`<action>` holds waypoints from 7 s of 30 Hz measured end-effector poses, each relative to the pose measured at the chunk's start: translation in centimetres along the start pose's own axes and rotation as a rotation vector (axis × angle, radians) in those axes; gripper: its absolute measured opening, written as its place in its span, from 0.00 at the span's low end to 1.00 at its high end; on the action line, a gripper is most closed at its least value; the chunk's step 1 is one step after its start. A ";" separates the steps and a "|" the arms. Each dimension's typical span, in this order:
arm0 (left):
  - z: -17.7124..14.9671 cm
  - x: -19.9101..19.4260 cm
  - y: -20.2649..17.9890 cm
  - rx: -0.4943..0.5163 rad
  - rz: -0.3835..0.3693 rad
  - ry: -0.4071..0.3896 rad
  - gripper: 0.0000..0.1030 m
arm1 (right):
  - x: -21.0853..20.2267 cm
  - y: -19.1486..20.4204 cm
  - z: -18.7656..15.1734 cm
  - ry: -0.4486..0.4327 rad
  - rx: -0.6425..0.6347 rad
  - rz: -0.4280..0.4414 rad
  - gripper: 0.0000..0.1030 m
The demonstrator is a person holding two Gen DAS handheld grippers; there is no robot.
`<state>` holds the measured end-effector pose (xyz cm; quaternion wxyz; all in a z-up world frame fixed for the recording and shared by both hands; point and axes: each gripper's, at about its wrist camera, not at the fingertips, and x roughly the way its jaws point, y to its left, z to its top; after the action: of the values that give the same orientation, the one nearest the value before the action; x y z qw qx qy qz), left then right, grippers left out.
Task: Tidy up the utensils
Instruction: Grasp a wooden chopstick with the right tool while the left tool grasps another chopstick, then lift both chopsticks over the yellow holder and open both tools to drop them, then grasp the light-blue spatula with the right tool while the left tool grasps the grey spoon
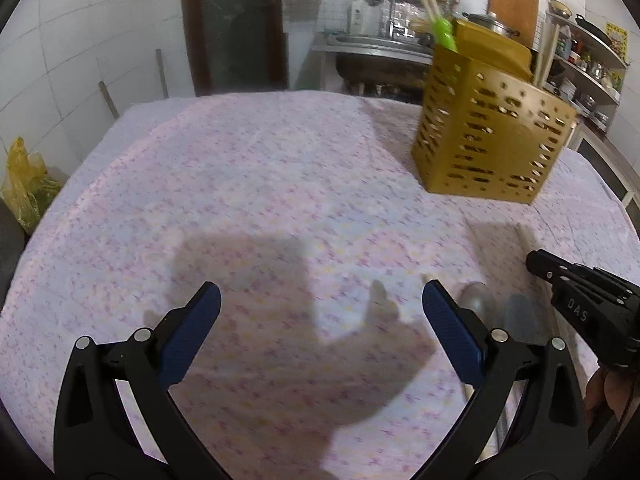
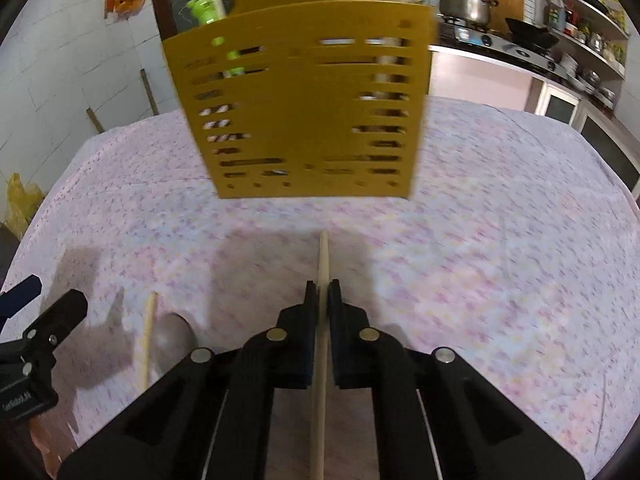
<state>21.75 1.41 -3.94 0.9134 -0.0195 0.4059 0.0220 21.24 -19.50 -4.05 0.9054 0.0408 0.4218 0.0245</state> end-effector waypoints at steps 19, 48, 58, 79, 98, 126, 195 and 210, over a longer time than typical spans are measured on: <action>-2.6 1.1 -5.1 0.063 -0.041 0.108 0.65 | -2.5 -7.7 -2.6 -0.011 0.112 -0.060 0.06; 0.7 -3.4 -5.4 0.041 -0.130 -0.036 0.04 | -6.9 -7.6 -1.8 -0.154 0.099 -0.025 0.04; 2.2 -4.6 -4.5 0.049 -0.128 -0.069 0.04 | -3.0 -7.6 -1.6 -0.024 0.045 -0.130 0.43; 2.0 -9.9 -3.8 0.030 -0.139 -0.256 0.04 | -14.4 -7.9 -2.0 -0.378 0.105 0.009 0.06; -0.9 -15.5 -1.9 0.037 -0.104 -0.420 0.05 | -20.2 -6.6 -4.8 -0.661 0.055 0.048 0.06; 3.5 -18.5 -2.6 0.050 -0.195 -0.504 0.04 | -22.5 -6.2 -1.1 -0.765 0.050 0.061 0.06; -1.0 -1.1 6.4 0.012 0.057 -0.035 0.95 | -4.7 4.0 -5.5 -0.013 -0.057 -0.066 0.70; -1.2 0.0 7.4 -0.011 0.060 0.008 0.95 | -3.2 6.8 -4.3 0.041 -0.025 -0.040 0.50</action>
<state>20.50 8.74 -4.88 0.9105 -0.0127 0.4101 0.0517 15.83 -12.75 -3.75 0.8974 0.0205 0.4406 0.0124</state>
